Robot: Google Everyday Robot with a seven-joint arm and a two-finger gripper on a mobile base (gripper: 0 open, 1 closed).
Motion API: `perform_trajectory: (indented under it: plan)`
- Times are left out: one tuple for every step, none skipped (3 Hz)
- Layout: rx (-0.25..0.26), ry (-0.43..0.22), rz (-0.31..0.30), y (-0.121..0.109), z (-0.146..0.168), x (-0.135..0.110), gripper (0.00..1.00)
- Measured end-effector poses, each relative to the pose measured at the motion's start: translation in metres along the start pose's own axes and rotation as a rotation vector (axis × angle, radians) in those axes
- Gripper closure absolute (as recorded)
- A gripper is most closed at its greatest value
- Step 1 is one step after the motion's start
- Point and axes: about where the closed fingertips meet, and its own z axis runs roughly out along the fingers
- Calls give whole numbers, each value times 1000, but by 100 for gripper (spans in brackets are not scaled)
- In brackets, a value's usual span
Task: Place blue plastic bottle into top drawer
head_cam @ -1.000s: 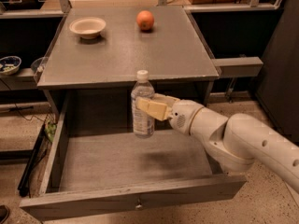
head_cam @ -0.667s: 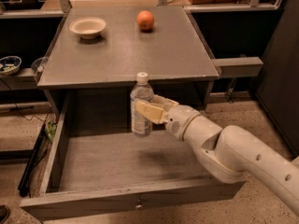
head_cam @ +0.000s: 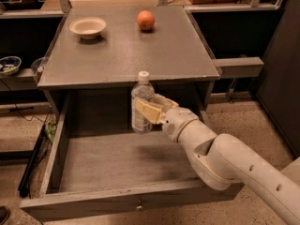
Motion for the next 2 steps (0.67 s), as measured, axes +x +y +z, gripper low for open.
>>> perform_trajectory:
  plan:
    - [0,-19,-31,2,4,-6,100]
    - [30,-15,-60,-2,-2,1,100]
